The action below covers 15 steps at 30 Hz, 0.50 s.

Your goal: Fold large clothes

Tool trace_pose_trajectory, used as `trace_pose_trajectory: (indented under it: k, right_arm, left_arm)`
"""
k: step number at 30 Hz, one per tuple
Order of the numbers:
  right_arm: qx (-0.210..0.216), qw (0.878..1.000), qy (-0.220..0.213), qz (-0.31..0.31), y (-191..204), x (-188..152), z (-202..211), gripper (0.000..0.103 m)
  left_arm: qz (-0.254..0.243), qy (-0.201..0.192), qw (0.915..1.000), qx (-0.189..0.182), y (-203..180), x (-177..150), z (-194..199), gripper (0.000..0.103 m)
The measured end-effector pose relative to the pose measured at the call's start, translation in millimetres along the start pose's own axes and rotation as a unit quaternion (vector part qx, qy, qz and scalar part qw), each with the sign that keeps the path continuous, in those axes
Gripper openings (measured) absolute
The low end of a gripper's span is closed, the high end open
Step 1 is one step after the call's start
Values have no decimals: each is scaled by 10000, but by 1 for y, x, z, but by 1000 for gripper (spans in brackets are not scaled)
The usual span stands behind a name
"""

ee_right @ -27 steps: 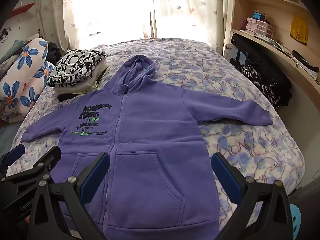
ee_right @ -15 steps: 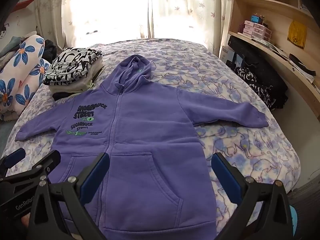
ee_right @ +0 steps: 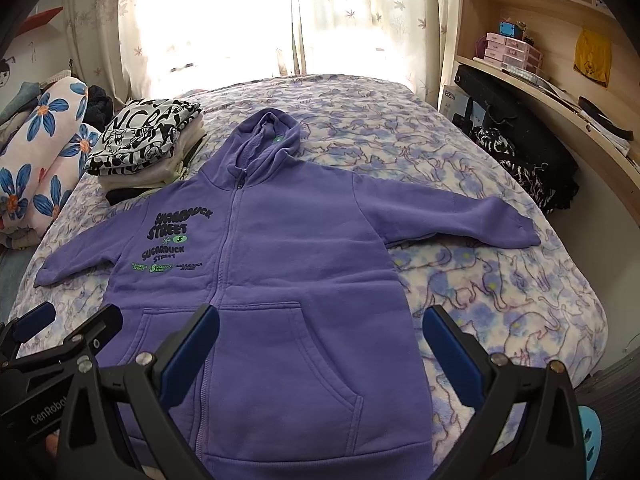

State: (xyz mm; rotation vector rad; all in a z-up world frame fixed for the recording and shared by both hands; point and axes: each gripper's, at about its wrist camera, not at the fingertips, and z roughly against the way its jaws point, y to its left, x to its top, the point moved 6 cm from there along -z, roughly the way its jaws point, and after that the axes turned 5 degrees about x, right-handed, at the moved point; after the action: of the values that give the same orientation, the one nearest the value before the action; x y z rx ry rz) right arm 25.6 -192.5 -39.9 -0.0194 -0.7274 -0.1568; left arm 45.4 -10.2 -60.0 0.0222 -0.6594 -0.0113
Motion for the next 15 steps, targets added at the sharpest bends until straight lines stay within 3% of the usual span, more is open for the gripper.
trace_pose_trajectory:
  k: [9,15]
  right_arm:
    - [-46,10000,-61,-28,-4,-4,1,102]
    - [260,9995,8,-172,-6,-3,-1,102]
  left_arm:
    - [-124,-20,9999,54,-4,-6,1,99]
    - [-104,-8,9999,32,-4,-6,2,99]
